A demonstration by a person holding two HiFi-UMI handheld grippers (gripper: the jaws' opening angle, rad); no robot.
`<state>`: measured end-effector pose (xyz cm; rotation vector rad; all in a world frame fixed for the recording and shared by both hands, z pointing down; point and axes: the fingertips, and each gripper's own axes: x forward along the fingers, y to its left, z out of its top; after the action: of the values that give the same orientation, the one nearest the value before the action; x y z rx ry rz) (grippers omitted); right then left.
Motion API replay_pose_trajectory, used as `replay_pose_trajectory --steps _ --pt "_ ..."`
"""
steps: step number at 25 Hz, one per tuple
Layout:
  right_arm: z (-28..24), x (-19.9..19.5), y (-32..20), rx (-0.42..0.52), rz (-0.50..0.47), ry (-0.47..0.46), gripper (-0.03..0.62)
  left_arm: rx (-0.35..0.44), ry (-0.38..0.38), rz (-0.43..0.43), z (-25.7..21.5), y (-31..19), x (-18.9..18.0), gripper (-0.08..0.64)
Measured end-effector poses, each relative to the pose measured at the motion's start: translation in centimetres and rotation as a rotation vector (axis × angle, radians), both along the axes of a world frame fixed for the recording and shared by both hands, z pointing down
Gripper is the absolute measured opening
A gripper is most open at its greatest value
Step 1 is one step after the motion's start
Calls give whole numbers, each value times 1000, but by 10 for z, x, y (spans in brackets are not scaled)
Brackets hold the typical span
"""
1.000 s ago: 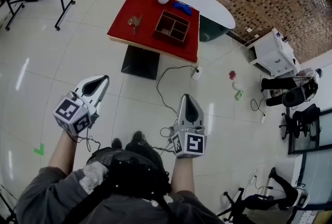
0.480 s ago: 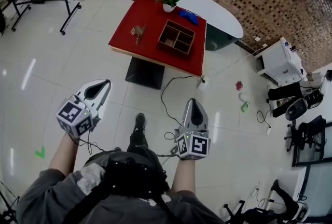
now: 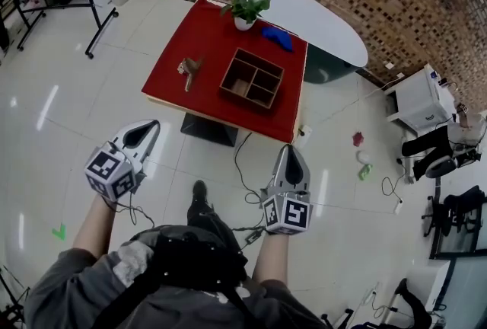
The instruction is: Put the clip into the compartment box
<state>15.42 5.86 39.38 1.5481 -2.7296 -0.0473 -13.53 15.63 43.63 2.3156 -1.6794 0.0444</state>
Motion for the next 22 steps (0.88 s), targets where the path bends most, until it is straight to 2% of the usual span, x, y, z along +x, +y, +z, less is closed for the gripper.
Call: replay_pose_trajectory --steps 5,9,13,17,19,22 --pt "-3 9 -94 -19 -15 -1 18 -51 -14 -25 19 -86 -2 26" --pt "-3 14 -156 -22 -24 -13 20 -41 -53 -56 25 -144 -8 26" --pt "0 18 -203 -23 -40 -26 18 -50 -114 -61 32 -196 -11 29" --pt "7 14 -234 -29 -55 -25 18 -87 -103 -91 45 -237 -18 35" --pt "12 7 -246 -37 -68 -35 18 -103 -107 -99 52 -254 -25 98" --pt "18 -9 -259 -55 -90 -24 18 -129 -147 -108 68 -278 -38 140"
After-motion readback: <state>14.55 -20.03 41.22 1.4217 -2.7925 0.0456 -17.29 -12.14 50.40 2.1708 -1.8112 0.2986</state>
